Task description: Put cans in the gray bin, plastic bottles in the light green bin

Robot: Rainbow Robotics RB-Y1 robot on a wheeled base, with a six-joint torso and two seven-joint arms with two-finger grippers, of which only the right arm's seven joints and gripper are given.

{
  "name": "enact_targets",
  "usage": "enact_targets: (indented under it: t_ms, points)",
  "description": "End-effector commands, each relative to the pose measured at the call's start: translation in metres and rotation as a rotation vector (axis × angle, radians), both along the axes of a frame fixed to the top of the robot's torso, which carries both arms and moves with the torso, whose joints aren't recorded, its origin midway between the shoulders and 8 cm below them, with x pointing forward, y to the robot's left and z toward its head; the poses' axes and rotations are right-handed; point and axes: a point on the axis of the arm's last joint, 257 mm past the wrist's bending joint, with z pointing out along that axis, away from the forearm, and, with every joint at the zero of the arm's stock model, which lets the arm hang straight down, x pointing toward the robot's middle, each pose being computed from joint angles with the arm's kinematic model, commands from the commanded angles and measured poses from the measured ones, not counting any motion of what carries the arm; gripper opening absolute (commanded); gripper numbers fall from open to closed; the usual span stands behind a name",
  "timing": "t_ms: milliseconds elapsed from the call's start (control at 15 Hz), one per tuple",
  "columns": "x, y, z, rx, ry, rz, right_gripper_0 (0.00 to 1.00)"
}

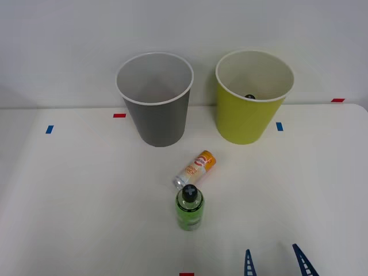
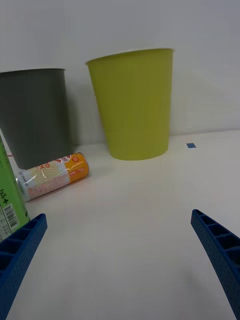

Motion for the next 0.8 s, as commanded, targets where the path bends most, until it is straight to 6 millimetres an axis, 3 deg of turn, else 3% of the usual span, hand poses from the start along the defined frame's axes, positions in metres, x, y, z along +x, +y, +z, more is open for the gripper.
enact_targets:
  t_ms: [67, 333, 600, 800]
  points:
    - [0.012, 0.016, 0.008, -0.051, -0.035, 0.080, 1.00]
    - [0.019, 0.037, 0.011, -0.058, -0.053, 0.224, 1.00]
    - [0.017, 0.084, 0.022, -0.059, -0.100, 0.388, 1.00]
    - [0.031, 0.107, 0.033, -0.007, -0.118, 0.444, 1.00]
